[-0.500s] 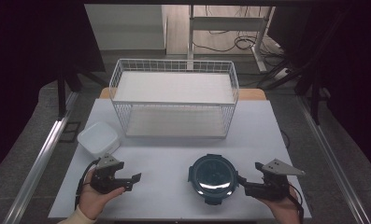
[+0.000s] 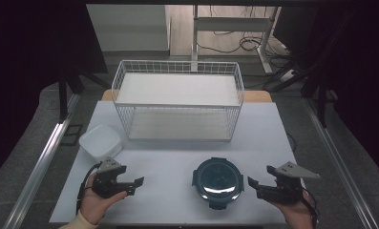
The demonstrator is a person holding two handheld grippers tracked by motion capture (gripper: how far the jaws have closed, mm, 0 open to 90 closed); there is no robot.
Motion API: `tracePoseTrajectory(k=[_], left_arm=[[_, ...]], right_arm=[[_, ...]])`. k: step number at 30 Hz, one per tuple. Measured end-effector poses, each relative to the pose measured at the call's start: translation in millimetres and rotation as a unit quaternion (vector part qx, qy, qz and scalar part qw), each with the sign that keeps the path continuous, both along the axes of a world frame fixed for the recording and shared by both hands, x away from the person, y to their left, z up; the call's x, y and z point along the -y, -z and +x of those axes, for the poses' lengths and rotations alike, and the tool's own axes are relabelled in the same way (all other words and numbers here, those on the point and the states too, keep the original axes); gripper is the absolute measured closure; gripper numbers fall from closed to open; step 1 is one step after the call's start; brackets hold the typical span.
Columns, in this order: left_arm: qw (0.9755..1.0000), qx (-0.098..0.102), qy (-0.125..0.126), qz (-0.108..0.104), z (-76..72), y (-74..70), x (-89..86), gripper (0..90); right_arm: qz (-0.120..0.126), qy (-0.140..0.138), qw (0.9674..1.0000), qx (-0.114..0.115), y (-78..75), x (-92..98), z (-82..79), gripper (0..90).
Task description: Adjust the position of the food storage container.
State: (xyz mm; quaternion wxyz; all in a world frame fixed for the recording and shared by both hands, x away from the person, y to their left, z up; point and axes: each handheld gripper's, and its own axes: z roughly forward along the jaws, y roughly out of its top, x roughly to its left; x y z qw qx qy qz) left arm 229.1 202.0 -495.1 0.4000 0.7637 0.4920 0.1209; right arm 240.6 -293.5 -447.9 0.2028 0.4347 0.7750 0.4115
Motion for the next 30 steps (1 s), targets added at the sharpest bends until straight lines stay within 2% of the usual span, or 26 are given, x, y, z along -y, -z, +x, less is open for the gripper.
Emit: tracePoseTrajectory(k=[8, 18, 25, 30], left_arm=[[1.0, -0.005, 0.002, 0.003, 1.5, 2.4, -0.1, 17.5], [1.0, -0.006, 0.006, 0.005, 1.7, 3.0, 1.8, 17.5], [1.0, -0.004, 0.004, 0.0, -0.2, 0.6, 1.4, 17.5], [1.0, -0.005, 0.005, 0.001, 0.8, 1.2, 0.5, 17.5]], right_arm=[[-0.003, 0.004, 0.9999, -0.012, 3.4, 4.6, 2.9, 18.6], [-0.001, 0.007, 0.9999, -0.013, -0.7, 10.9, 2.7, 20.5], [-0.008, -0.003, 0.9998, -0.02, -4.5, 6.1, 2.1, 21.9], [-0.007, -0.007, 0.9993, -0.036, -7.3, 9.0, 2.9, 27.2]])
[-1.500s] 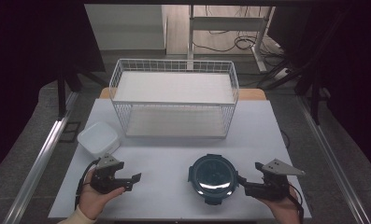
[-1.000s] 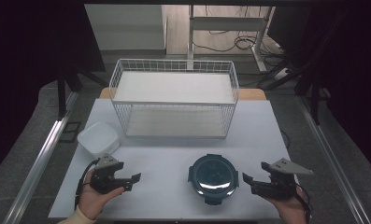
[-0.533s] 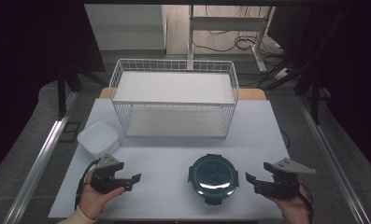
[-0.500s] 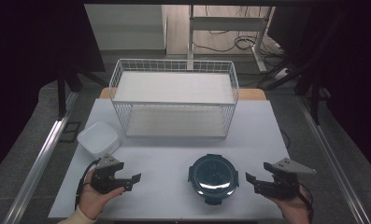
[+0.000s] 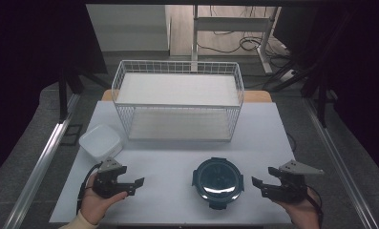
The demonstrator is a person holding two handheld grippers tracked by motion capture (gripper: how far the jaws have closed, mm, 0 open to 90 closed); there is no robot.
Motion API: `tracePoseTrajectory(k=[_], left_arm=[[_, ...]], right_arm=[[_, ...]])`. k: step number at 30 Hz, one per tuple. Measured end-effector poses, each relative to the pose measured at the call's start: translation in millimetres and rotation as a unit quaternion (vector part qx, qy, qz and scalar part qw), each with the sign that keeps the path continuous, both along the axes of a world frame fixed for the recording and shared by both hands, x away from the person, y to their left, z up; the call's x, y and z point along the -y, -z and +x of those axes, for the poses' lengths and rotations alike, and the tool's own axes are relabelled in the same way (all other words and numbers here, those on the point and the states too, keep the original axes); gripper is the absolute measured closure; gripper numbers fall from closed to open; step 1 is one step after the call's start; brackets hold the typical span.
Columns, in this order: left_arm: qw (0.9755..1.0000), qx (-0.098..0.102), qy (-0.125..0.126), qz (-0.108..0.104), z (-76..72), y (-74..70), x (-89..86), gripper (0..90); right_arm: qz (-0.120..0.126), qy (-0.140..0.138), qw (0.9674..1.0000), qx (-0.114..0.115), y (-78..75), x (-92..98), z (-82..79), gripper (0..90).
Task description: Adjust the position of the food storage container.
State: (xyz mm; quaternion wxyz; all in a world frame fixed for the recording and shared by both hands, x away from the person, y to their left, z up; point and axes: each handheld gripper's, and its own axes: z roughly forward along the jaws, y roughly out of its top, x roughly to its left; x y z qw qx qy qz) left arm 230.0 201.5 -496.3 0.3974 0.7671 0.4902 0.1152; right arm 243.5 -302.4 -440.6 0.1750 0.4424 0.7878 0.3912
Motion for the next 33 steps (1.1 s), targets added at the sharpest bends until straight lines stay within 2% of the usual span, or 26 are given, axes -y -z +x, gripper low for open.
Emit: tracePoseTrajectory(k=[6, 9, 10, 12, 13, 14, 18, 20, 21, 22, 28, 33], left_arm=[[1.0, -0.003, -0.002, 0.0, 0.7, 0.6, -0.1, 17.5], [1.0, -0.004, -0.002, -0.002, 0.5, 0.7, 0.8, 17.5], [1.0, -0.005, -0.001, -0.002, 0.2, 0.6, 1.1, 17.5], [1.0, -0.004, 0.002, -0.001, -0.1, 0.4, 1.1, 17.5], [1.0, -0.004, 0.002, -0.001, -0.1, 0.4, 1.1, 17.5], [1.0, -0.005, 0.003, -0.001, 0.1, 0.6, 1.4, 17.5], [1.0, -0.006, 0.004, 0.0, 0.8, 1.6, 1.4, 17.5], [1.0, -0.007, 0.003, 0.0, 0.5, 1.7, 1.6, 17.5], [1.0, -0.007, 0.003, 0.0, 0.5, 1.7, 1.6, 17.5], [1.0, -0.007, 0.004, 0.0, 0.4, 1.6, 1.9, 17.5], [1.0, -0.006, 0.007, 0.002, -0.5, 1.3, 2.4, 17.5], [0.9999, -0.007, 0.007, 0.002, 0.1, 1.9, 2.7, 17.5]], right_arm=[[-0.022, -0.017, 0.9992, -0.03, 3.3, -1.0, 2.5, 33.3], [-0.033, -0.019, 0.9986, -0.036, 4.1, -4.1, 3.2, 34.8], [-0.044, -0.023, 0.9978, -0.044, 4.6, -8.4, 4.2, 38.9], [-0.05, -0.029, 0.9972, -0.047, 4.6, -12.1, 4.9, 44.7], [-0.05, -0.029, 0.9972, -0.047, 4.6, -12.1, 4.9, 44.7], [-0.051, -0.036, 0.9965, -0.056, 5.6, -15.7, 6.1, 52.8], [-0.066, -0.057, 0.9936, -0.072, 12.1, -22.5, 10.7, 72.3], [-0.077, -0.067, 0.9915, -0.08, 15.9, -26.2, 12.5, 79.3], [-0.077, -0.067, 0.9915, -0.08, 15.9, -26.2, 12.5, 79.3], [-0.09, -0.078, 0.989, -0.088, 19.4, -30.9, 12.7, 84.9], [-0.132, -0.088, 0.9831, -0.091, 27.5, -40.3, 12.3, 88.9], [-0.148, -0.093, 0.9793, -0.102, 32.6, -45.0, 12.3, 89.0]])
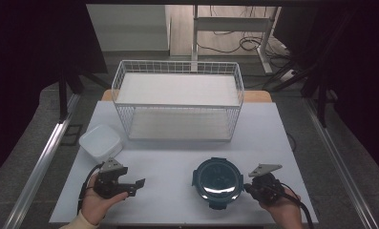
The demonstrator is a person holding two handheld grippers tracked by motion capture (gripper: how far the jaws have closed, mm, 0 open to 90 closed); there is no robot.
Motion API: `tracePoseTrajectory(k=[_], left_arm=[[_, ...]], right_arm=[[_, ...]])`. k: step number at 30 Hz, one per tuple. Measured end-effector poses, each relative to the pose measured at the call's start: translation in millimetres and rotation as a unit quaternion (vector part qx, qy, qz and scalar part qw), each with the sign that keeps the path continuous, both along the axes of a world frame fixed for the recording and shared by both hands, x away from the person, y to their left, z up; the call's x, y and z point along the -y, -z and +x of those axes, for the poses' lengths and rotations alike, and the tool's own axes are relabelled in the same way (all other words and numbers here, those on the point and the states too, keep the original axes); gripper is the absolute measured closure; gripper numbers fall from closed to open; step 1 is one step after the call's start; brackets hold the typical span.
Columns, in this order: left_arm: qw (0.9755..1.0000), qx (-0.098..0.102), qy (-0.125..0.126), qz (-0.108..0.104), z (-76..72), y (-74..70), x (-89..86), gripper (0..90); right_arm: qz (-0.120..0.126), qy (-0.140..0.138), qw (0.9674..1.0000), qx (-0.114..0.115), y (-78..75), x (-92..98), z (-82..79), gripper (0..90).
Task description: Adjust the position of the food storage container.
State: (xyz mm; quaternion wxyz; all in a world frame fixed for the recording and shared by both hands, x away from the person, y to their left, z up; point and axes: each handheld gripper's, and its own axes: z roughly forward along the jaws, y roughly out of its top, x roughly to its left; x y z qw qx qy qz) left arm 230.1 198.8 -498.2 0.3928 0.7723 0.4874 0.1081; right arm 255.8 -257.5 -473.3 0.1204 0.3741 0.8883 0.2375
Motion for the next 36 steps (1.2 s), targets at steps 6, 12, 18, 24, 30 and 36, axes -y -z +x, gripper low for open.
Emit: tracePoseTrajectory(k=[6, 12, 18, 24, 30, 36], left_arm=[[1.0, -0.001, 0.002, 0.002, -0.1, 0.5, 1.7, 17.5], [1.0, -0.002, 0.003, 0.004, 0.8, 1.3, 3.7, 17.5], [1.0, -0.002, 0.003, 0.001, 1.2, 0.9, 4.2, 17.4], [1.0, -0.005, 0.0, -0.002, 1.7, 1.0, 3.3, 17.4], [0.9999, -0.008, -0.005, -0.008, 1.9, 0.4, 2.2, 17.4], [0.9999, -0.006, -0.007, -0.011, 1.8, -0.2, 2.6, 17.4]], right_arm=[[-0.009, 0.001, 1.0, 0.001, 1.2, -3.8, -0.8, 89.1], [-0.003, 0.003, 1.0, 0.0, 0.5, -10.6, -1.4, 89.1], [-0.004, -0.005, 1.0, 0.005, 0.6, -22.3, 2.7, 89.1], [-0.008, -0.02, 0.9998, 0.003, 1.6, -37.1, 5.6, 89.1], [-0.011, -0.034, 0.9993, 0.009, -1.2, -52.9, 6.5, 89.1], [-0.015, -0.07, 0.9974, 0.003, 0.6, -84.3, 13.3, 89.1]])
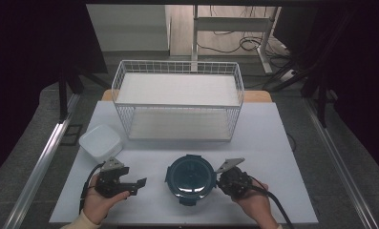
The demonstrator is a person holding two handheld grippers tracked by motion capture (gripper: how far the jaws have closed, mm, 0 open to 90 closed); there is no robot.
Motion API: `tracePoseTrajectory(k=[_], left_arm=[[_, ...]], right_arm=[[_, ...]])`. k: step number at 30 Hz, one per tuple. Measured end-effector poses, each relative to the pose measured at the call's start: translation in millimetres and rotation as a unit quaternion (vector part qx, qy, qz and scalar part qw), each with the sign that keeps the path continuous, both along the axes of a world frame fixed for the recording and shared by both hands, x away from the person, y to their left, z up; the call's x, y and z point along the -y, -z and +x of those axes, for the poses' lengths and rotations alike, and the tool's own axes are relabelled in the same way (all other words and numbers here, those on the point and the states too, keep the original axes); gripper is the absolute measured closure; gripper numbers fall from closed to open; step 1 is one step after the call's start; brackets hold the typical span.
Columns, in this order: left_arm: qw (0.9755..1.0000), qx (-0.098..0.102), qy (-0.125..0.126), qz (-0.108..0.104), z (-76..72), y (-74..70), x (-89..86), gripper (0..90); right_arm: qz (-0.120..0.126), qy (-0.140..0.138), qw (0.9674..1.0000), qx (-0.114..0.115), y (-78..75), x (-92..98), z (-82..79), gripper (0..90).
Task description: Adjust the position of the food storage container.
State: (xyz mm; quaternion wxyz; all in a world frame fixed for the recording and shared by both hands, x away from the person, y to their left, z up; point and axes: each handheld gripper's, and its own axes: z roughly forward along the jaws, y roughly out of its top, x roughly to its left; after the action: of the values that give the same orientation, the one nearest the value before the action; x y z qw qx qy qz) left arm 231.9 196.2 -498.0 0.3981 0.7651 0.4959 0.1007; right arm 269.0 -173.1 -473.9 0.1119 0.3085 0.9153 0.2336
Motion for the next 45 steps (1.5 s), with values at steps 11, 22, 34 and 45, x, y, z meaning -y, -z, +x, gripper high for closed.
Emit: tracePoseTrajectory(k=[11, 22, 34, 45], left_arm=[[1.0, 0.003, -0.002, -0.005, -0.3, -1.1, -3.6, 17.5], [1.0, 0.006, -0.003, -0.006, -1.0, -1.6, -5.5, 17.5], [0.9999, 0.013, -0.005, -0.01, -1.9, -3.6, -6.3, 17.7], [0.9997, 0.014, -0.006, -0.02, -2.0, -4.5, -7.4, 17.9]], right_arm=[[0.005, -0.018, 0.9998, 0.0, 1.3, -30.2, 11.9, 89.1], [0.029, -0.014, 0.9994, 0.015, -3.2, -19.8, 14.2, 89.1], [0.201, 0.078, 0.9757, 0.039, -25.6, 38.7, 4.3, 37.2], [0.233, 0.08, 0.9689, 0.024, -21.3, 42.6, 2.3, 17.1]])
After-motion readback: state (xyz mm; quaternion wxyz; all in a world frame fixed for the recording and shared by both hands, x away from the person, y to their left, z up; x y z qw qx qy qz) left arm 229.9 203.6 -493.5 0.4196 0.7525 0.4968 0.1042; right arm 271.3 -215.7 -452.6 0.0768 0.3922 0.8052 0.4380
